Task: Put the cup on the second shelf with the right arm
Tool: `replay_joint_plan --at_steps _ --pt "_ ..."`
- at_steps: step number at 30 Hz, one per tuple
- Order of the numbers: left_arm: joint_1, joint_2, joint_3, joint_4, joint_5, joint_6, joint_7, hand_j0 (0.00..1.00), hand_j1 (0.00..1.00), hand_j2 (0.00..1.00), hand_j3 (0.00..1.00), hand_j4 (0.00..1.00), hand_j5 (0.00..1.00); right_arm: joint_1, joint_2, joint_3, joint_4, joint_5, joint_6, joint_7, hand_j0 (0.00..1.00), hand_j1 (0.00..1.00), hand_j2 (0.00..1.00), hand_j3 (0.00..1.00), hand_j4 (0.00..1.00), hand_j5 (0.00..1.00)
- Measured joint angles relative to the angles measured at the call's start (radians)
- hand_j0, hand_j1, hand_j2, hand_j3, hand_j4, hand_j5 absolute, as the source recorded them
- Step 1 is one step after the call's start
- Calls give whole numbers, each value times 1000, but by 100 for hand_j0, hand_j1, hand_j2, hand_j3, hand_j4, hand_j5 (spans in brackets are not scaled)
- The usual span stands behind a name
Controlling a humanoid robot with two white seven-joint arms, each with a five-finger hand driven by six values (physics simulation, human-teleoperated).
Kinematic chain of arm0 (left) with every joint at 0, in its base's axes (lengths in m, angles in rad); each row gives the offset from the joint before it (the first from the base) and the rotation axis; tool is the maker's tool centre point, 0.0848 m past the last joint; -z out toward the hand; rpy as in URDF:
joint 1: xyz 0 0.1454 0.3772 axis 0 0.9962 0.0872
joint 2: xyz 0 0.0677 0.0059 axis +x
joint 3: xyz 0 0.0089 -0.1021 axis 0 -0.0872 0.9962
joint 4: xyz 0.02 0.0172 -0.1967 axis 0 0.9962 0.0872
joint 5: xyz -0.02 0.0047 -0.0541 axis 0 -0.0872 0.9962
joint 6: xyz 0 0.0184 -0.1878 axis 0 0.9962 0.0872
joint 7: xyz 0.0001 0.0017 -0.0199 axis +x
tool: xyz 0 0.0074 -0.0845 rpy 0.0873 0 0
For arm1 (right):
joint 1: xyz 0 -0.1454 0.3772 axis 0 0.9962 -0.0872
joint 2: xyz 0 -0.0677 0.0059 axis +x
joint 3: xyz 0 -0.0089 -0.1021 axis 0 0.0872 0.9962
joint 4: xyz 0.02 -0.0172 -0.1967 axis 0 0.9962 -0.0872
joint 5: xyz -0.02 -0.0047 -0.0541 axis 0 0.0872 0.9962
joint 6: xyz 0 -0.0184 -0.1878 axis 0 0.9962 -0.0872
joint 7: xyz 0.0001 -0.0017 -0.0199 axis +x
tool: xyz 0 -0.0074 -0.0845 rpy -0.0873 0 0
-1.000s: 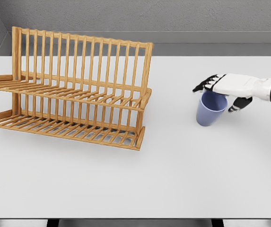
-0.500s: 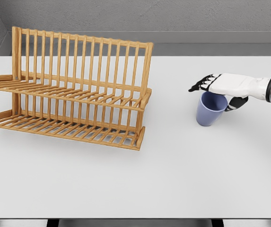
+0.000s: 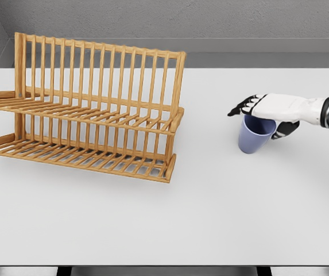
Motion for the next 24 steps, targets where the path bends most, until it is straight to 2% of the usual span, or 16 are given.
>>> replay_joint_plan --at_steps 7,8,9,10,24 --pt "0 0 0 0 0 0 0 100 100 100 100 100 100 2 -4 2 0 0 1 0 100 100 100 100 100 100" --pt "0 0 0 0 0 0 0 100 100 100 100 100 100 2 -4 2 1 0 2 0 87 87 87 87 87 87" --pt "0 0 0 0 0 0 0 100 100 100 100 100 100 2 -4 2 1 0 3 0 79 79 79 79 79 79" --pt "0 0 0 0 0 0 0 100 100 100 100 100 100 2 -4 2 1 0 3 0 77 77 77 77 77 77" --pt "0 0 0 0 0 0 0 100 100 100 100 100 100 -3 -7 0 -2 0 5 0 77 77 77 77 77 77"
